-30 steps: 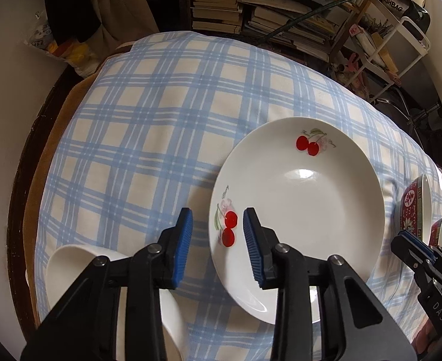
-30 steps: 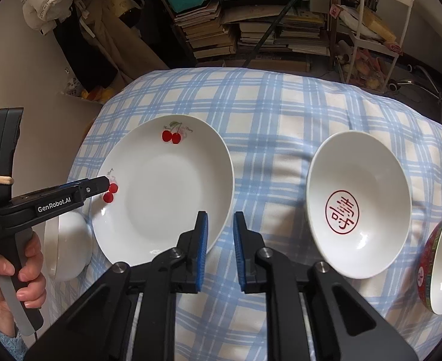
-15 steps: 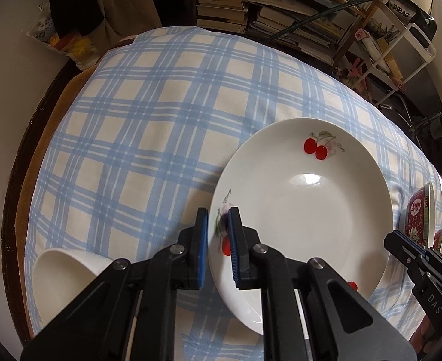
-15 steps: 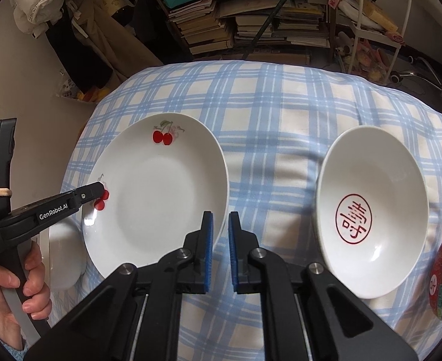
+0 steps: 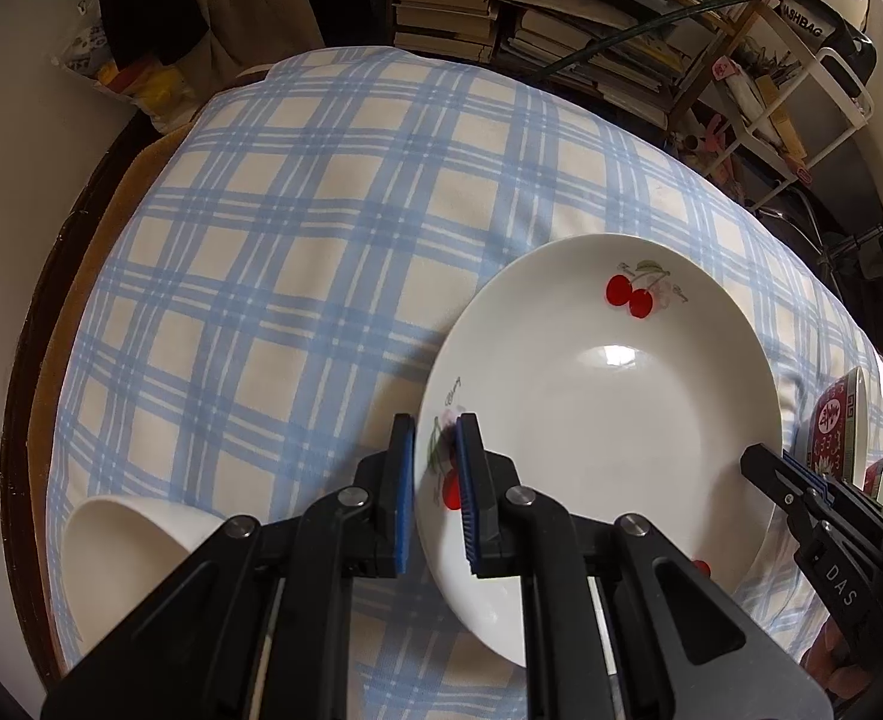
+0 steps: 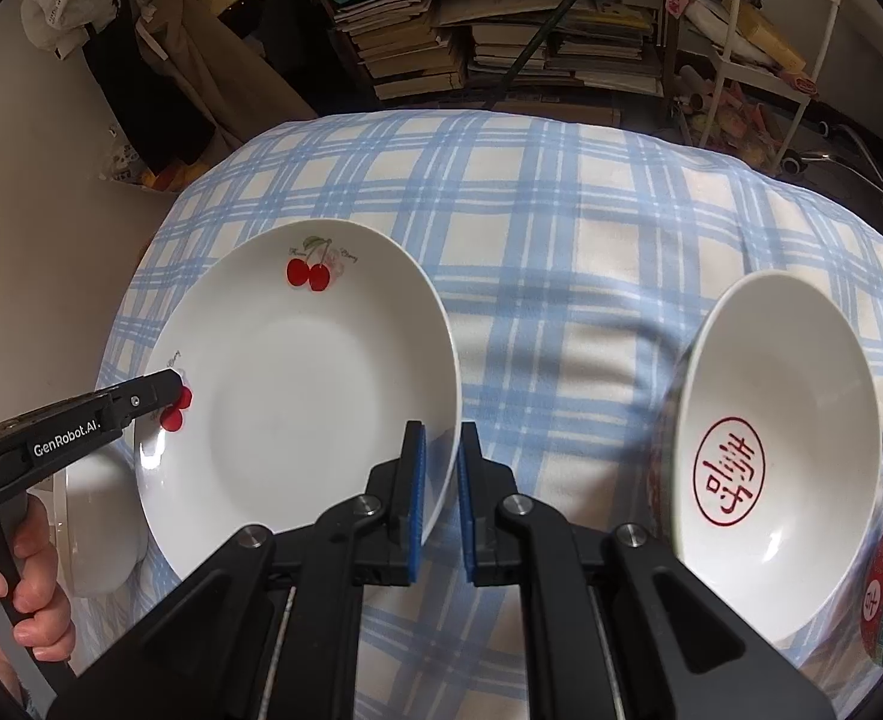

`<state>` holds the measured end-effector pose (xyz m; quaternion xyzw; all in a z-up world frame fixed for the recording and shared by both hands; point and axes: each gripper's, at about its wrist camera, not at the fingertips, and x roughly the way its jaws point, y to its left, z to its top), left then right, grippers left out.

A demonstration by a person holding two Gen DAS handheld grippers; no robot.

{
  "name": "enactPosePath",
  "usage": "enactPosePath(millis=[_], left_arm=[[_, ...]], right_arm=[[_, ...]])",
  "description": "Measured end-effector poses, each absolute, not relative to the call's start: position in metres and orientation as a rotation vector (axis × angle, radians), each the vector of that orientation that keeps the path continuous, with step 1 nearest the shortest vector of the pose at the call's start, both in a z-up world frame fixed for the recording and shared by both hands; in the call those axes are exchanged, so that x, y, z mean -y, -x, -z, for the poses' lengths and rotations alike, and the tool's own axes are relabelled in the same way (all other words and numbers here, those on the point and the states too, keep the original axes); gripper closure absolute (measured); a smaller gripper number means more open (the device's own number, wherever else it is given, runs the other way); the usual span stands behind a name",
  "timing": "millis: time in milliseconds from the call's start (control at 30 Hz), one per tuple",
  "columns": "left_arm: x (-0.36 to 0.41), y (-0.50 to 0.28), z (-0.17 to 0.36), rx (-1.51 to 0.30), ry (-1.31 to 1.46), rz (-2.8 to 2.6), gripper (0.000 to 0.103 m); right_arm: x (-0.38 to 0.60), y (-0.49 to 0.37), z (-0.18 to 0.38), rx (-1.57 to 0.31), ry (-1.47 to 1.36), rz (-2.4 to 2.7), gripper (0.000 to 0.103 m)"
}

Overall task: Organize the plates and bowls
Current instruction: 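Lift the cherry plate with the left tool while the right tool lifts its opposite rim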

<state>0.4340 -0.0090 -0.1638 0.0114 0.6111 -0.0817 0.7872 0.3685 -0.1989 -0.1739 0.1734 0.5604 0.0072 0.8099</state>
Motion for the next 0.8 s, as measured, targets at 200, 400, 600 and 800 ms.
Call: enactPosePath(millis=[200, 400, 600, 800], left_arm=[[0.011, -0.430, 0.159, -1.296, -0.043, 0.176, 0.090], [0.014, -0.421, 0.157, -1.290, -0.068, 0.209, 0.091], [0.016, -0.411, 0.152, -1.285, -0.057, 0.216, 0.091], [0.021, -0.401, 0.151, -1.304, -0.060, 0.216, 0.091]], right_arm=[[0.198, -0.369, 0.175, -1.212, -0.351, -0.018, 0.092], [0.198, -0.363, 0.173, -1.218, -0.331, -0.033, 0.092], [0.200, -0.354, 0.164, -1.193, -0.345, -0.036, 0.093], [0.206, -0.341, 0.162, -1.199, -0.363, -0.050, 0.093]])
